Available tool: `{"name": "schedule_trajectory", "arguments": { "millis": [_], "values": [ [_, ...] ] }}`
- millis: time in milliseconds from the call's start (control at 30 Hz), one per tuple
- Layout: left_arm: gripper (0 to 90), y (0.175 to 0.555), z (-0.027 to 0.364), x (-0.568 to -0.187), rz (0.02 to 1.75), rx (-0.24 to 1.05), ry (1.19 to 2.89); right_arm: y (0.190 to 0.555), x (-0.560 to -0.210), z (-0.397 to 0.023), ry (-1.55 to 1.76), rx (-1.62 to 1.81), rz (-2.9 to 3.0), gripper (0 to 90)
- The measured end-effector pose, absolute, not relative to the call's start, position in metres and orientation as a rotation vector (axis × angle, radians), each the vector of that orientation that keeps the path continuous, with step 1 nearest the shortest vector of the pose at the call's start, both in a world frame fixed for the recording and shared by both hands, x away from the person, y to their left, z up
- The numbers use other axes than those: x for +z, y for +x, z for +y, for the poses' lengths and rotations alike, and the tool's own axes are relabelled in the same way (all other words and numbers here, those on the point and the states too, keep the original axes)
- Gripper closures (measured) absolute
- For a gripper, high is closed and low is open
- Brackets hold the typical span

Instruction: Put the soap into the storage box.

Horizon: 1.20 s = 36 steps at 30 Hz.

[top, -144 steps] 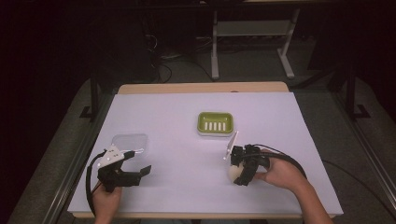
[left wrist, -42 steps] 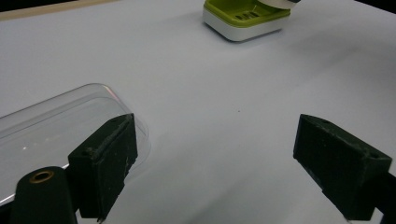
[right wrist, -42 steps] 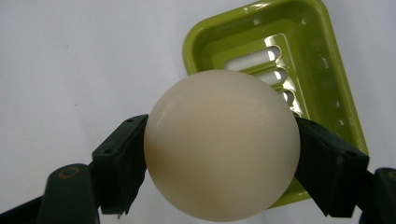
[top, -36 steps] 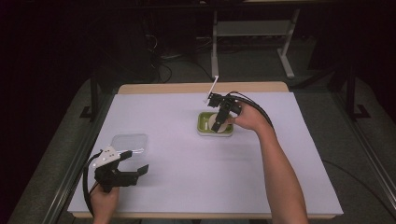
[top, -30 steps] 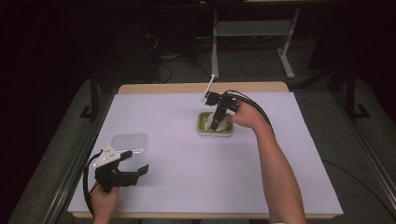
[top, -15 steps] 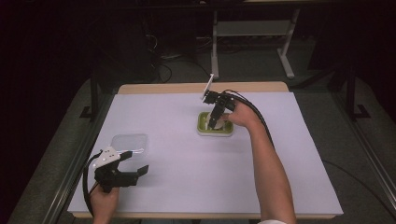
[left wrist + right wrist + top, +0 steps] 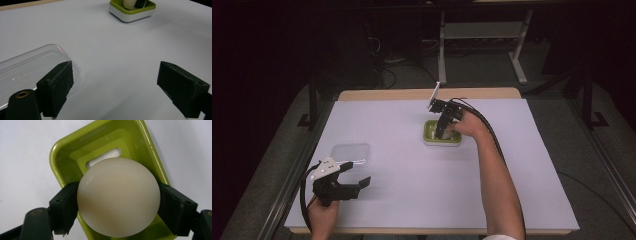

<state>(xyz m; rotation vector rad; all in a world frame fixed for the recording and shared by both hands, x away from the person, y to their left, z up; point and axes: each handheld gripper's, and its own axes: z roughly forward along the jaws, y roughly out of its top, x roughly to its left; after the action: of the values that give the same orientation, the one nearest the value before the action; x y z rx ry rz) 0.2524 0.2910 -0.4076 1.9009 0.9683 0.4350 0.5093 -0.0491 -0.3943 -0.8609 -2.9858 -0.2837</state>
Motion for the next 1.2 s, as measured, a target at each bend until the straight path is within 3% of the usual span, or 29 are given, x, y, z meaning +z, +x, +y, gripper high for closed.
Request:
{"name": "schedule_trajectory", "arguments": {
  "millis": [1200],
  "values": [
    [13.1,0.2526,0.2907,-0.4074,0.967,0.435,1.9,0.5093,-0.3947,-0.0534,-0.906,-0.28,-2.961,22.1]
  ]
}}
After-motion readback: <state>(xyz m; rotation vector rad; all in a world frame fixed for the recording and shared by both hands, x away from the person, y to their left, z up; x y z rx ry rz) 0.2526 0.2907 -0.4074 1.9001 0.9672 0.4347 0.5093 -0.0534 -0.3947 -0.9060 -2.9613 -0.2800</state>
